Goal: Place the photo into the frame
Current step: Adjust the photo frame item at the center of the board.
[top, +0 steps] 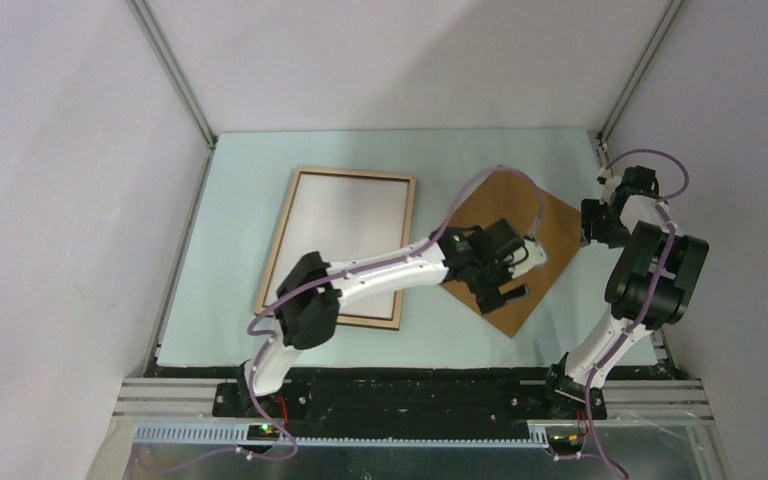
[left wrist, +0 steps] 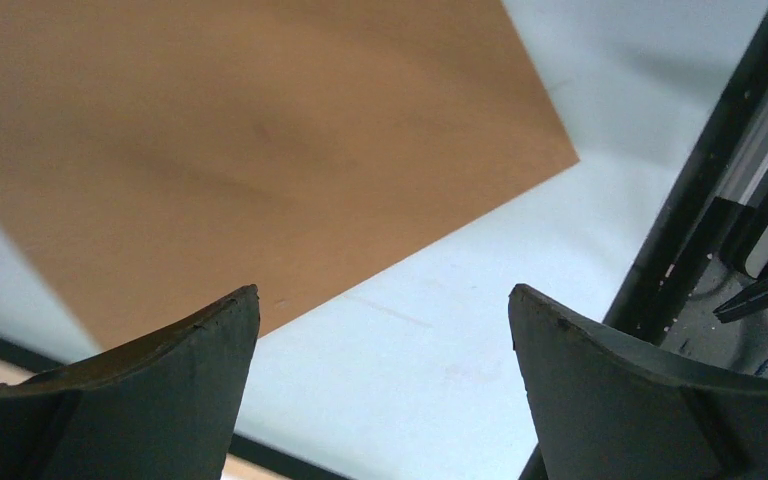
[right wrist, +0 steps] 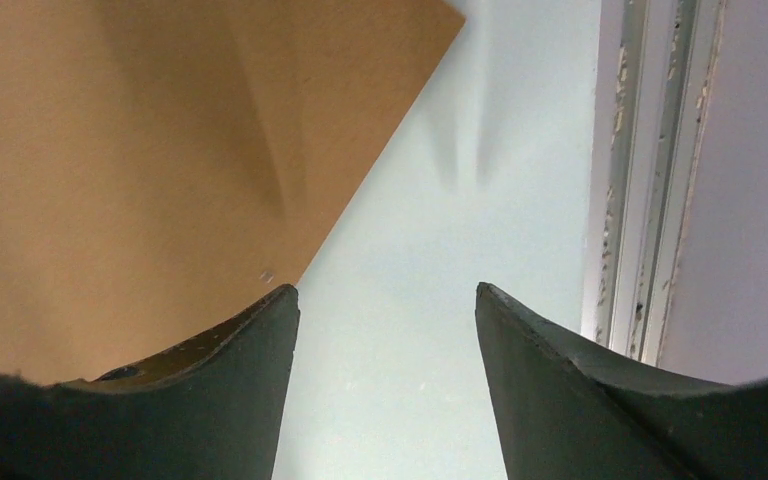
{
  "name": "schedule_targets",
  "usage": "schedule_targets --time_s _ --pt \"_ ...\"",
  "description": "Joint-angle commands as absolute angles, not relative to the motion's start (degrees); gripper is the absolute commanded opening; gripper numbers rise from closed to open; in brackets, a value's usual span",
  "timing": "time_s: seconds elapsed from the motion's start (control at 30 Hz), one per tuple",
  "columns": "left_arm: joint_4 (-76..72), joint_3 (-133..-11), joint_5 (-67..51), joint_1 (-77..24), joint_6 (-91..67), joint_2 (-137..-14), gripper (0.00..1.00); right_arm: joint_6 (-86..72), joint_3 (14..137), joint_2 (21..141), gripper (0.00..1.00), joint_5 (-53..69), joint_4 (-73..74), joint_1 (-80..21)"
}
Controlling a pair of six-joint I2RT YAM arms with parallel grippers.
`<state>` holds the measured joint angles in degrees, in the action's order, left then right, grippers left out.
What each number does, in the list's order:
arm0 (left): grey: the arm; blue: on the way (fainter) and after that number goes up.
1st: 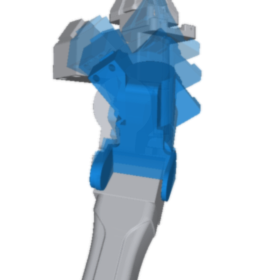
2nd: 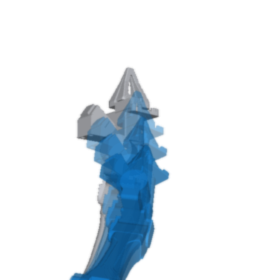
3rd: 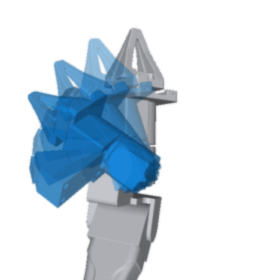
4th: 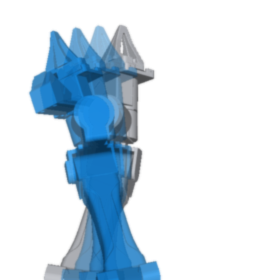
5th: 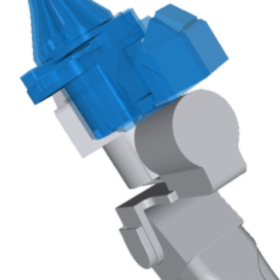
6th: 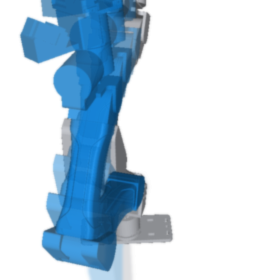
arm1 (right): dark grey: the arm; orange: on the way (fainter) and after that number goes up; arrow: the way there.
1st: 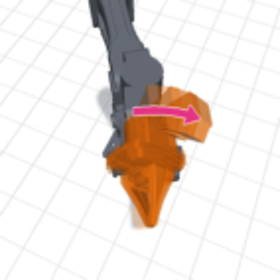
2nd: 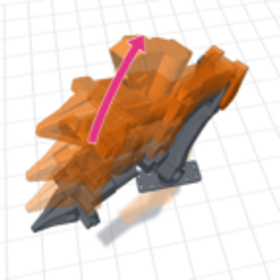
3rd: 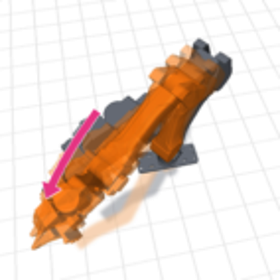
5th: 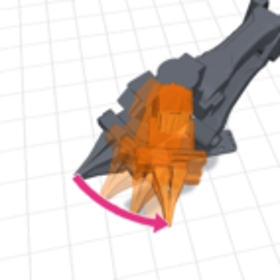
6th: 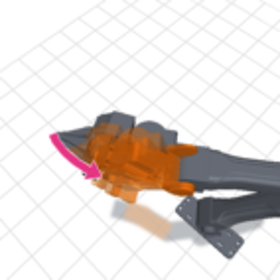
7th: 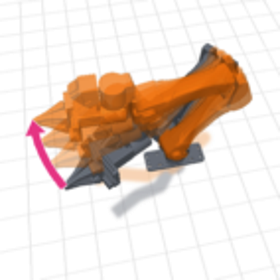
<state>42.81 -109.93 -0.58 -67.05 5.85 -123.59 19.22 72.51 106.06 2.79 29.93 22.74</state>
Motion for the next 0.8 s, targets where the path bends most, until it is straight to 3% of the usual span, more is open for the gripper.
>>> schedule_targets --time_s 0.0,0.23,0.37,0.77 --pt "41.67 -109.67 2.59 -61.54 6.02 -117.53 0.98 16.25 71.18 97.17 0.7 7.6 33.79 22.81" --pt "41.64 -113.03 -5.64 -50.63 3.62 -120.89 0.98 13.56 65.89 88.04 0.74 11.4 36.64 22.72" --pt "41.13 -118.78 -7.1 -46.22 3.57 -126.57 0.98 10.95 63.99 84.17 0.81 14.98 37.23 22.37" --pt "38.56 -125.12 -4.17 -41.38 3.83 -136.26 0.99 4.15 60.5 86.5 0.84 20.96 34.68 18.6"
